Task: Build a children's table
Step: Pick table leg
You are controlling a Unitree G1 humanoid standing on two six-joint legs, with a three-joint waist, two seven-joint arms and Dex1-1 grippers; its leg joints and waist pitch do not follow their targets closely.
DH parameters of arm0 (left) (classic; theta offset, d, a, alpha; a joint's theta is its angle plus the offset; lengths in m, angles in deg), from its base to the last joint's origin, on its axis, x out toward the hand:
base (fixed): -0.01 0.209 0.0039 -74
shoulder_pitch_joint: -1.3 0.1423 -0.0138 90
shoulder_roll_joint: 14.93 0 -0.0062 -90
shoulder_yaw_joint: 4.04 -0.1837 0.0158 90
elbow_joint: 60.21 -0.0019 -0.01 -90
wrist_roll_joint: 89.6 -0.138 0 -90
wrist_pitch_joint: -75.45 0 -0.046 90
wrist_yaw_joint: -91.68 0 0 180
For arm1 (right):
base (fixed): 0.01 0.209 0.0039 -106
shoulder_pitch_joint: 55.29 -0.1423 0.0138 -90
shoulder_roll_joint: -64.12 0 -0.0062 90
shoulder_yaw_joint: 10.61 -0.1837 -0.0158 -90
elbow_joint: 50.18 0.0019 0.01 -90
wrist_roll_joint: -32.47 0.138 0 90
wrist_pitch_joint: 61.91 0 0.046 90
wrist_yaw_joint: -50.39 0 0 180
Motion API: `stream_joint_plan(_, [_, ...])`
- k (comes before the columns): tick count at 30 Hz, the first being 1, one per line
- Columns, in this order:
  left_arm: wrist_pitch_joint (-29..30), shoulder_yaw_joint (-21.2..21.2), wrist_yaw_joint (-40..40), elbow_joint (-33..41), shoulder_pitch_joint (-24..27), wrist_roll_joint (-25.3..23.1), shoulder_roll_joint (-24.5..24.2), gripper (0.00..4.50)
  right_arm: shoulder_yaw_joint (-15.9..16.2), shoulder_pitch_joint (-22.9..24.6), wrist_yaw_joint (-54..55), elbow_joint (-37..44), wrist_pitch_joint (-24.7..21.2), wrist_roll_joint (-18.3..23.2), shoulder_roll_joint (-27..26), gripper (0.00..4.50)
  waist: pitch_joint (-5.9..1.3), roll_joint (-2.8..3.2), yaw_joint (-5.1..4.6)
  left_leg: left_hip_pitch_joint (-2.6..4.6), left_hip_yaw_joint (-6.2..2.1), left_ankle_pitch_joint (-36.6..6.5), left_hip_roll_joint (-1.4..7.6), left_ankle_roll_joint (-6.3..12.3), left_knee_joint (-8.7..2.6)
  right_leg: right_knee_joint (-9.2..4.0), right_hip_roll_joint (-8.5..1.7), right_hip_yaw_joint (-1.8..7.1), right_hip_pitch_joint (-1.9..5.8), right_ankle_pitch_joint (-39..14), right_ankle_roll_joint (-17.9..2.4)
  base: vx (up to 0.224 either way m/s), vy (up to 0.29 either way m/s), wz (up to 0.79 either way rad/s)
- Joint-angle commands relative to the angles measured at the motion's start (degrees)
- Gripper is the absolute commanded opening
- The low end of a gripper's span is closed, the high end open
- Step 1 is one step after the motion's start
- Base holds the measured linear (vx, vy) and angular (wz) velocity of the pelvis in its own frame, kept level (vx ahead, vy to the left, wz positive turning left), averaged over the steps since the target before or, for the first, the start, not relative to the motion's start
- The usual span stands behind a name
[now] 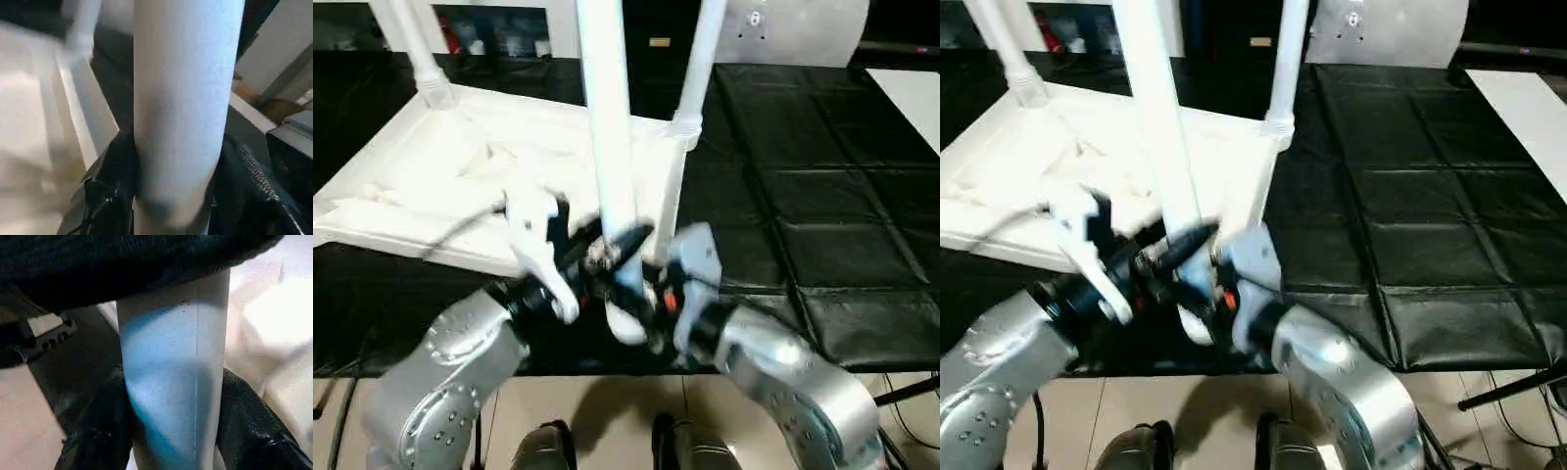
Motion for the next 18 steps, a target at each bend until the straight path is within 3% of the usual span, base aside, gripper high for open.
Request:
stream_joint_plan(1, [4.28, 1.26, 0.55, -1.24, 2.3, 3.22, -0.26, 2.65, -4.83, -1.24, 1.07, 2.07, 0.96, -0.29, 0.2, 1.92, -3.08, 0.56, -0.45, 1.63, -2.09, -26.21, 1.66, -1.88, -4.68, -5.93, -3.48, 1.41, 2.04, -36.85, 2.32, 0.0, 0.0, 0.0])
stream_joint_plan(4, [6.38, 3.05, 0.3, -1.12, 3.22, 9.53, 1.81, 2.65, -5.16, -1.88, 0.63, 2.84, -0.18, 0.15, 1.03, 1.92, -2.9, 0.51, -0.71, 1.82, -2.0, -26.65, 1.43, -1.56, -4.41, -6.53, -3.68, 1.22, 1.84, -38.8, 2.62, 0.0, 0.0, 0.0])
stream_joint_plan(7, [5.76, 2.29, 1.45, -0.33, 2.94, 10.1, 0.88, 2.65, -5.45, -2.08, 0.61, 3.29, -0.57, 0.87, 1.67, 1.92, -2.89, 0.51, -0.95, 1.69, -2.22, -26.97, 1.46, -1.35, -4.62, -6.7, -3.58, 0.97, 1.97, -39.54, 3.21, 0.0, 0.0, 0.0])
stream_joint_plan(11, [6.7, 2.51, 1.47, -0.22, 3.67, 11.29, 0.62, 2.65, -5.71, -2.17, 0.25, 3.67, -1.11, 1.92, 1.93, 1.92, -2.84, 0.57, -1.34, 2.05, -2.32, -28.34, 1.29, -1.32, -4.41, -7.29, -3.53, 0.48, 1.81, -41.25, 3.84, 0.0, 0.0, 0.0])
stream_joint_plan(13, [8.6, 4.17, 0.93, -0.17, 4.0, 14.41, 1.39, 2.65, -5.91, -2.02, -0.35, 3.86, -1.61, 2.77, 1.89, 1.92, -2.78, 0.73, -1.48, 2.03, -2.47, -29.2, 1.41, -1.43, -4.47, -7.41, -3.55, 0.1, 2.01, -41.46, 3.8, 0.0, 0.0, 0.0])
stream_joint_plan(15, [9.38, 5.04, 0.33, -0.44, 4.03, 15.86, 1.97, 2.65, -5.98, -1.89, -0.58, 3.86, -1.83, 3.11, 1.81, 1.92, -2.32, 1.44, -1.77, 2.52, -3.2, -35.12, 2.44, -1.74, -5.47, -7.56, -3.0, -1.42, 2.51, -39.05, 3.13, 0.0, 0.0, 0.0])
stream_joint_plan(16, [10.3, 6.41, -0.36, -1.11, 3.8, 18.29, 2.56, 2.65, -6.0, -1.74, -0.76, 3.84, -1.95, 3.68, 1.91, 1.92, -2.1, 1.79, -1.7, 1.95, -3.8, -40.11, 3.81, -2.04, -7.17, -5.49, -2.49, -1.43, 3.61, -34.68, 2.59, 0.0, 0.0, 0.0])
stream_joint_plan(17, [10.29, 6.43, 0.28, -1.18, 3.82, 18.84, 2.29, 2.65, -5.98, -1.72, -0.8, 3.81, -1.9, 3.79, 1.89, 1.92, -1.94, 2.04, -1.44, 1.62, -4.01, -43.02, 4.68, -2.18, -8.39, -3.48, -2.2, -1.05, 4.04, -31.46, 1.89, 0.0, 0.0, 0.0])
stream_joint_plan(18, [10.27, 6.44, 0.85, -1.25, 3.84, 19.33, 2.05, 2.65, -5.96, -1.7, -0.84, 3.78, -1.87, 3.88, 1.88, 1.92, -1.66, 2.27, -0.22, 0.7, -3.65, -47.84, 6.43, -2.3, -11.03, 2.72, -1.98, 0.48, 4.67, -23.81, 0.11, -0.062, -0.035, 0.12])
